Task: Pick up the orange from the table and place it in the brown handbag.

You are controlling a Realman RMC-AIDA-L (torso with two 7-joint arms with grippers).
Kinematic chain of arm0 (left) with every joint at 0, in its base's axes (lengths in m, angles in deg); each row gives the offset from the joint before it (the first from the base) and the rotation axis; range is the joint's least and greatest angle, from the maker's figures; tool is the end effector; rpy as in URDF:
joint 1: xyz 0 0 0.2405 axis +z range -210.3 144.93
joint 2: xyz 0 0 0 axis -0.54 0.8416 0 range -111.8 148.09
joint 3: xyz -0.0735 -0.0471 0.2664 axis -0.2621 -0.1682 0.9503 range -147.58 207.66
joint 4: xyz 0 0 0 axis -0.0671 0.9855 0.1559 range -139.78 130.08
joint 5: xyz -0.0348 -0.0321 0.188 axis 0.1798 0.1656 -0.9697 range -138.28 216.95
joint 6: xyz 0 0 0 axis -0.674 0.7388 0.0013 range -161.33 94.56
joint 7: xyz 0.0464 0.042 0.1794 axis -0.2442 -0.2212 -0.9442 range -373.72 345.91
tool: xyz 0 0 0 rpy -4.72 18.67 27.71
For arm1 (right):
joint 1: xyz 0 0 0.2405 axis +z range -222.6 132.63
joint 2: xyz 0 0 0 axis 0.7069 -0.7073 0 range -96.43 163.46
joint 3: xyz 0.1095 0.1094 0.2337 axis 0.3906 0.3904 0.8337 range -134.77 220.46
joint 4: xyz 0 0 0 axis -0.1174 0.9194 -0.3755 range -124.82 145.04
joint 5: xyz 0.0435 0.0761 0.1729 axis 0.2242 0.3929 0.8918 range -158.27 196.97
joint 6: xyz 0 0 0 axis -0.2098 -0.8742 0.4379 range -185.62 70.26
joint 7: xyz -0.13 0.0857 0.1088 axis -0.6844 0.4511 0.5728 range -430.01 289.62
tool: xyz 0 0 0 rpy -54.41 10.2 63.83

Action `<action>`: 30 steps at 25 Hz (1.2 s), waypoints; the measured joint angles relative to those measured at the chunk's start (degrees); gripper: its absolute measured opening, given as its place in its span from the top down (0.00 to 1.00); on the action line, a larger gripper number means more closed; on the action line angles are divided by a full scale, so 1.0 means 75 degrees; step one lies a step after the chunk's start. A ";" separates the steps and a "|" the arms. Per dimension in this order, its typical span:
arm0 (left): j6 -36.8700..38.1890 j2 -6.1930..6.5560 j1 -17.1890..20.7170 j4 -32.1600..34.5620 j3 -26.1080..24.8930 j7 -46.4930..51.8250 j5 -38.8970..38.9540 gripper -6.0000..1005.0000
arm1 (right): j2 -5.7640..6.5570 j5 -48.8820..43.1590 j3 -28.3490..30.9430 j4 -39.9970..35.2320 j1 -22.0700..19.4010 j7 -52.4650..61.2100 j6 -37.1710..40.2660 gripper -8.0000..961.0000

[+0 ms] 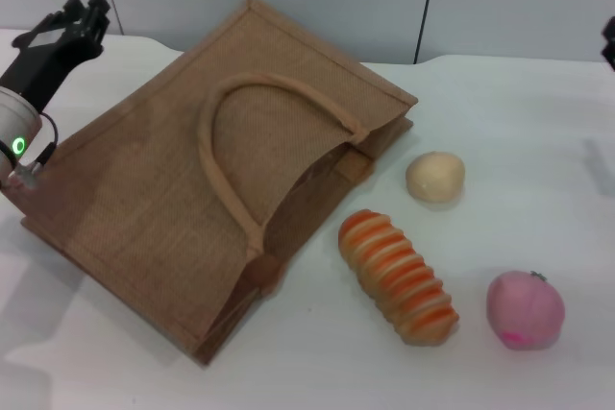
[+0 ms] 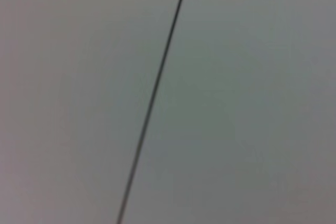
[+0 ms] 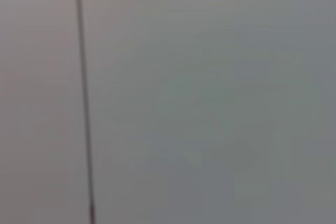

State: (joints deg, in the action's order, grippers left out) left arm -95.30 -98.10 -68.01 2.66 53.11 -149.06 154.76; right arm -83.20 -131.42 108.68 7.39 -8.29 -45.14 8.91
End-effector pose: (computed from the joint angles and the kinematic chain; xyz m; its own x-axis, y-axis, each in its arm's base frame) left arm -0.3132 0.4449 0.0327 0.4546 0.0085 0.8906 0.8712 -0.2121 -0.4427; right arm 0.3094 0.4323 0.0087 0.6468 0.0367 -0.7618 -0.7382 -0.2210 -0.6374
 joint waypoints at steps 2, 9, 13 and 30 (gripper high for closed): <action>0.0001 -0.0001 -0.0020 -0.0223 -0.0013 -0.0533 0.0484 0.65 | -0.0005 0.0002 0.0246 -0.0014 -0.0051 -0.0001 -0.0006 0.27; 0.0031 -0.0031 0.0027 -0.0538 -0.0012 -0.1681 0.1416 0.65 | -0.0012 0.0005 0.0784 -0.0061 -0.0094 -0.0002 -0.0537 0.27; 0.0026 -0.0049 0.0050 -0.0629 -0.0009 -0.2031 0.1614 0.65 | -0.0012 0.0006 0.0899 -0.0071 -0.0112 -0.0002 -0.0570 0.27; -0.0042 -0.0052 0.0117 -0.0720 -0.0005 -0.2571 0.1643 0.63 | -0.0012 0.0005 0.0888 -0.0014 -0.0054 -0.0005 -0.0777 0.27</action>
State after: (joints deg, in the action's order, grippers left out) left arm -95.62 -98.49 -67.14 -2.75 53.07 -168.35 167.08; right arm -83.29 -131.38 115.34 7.28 -8.70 -45.17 3.08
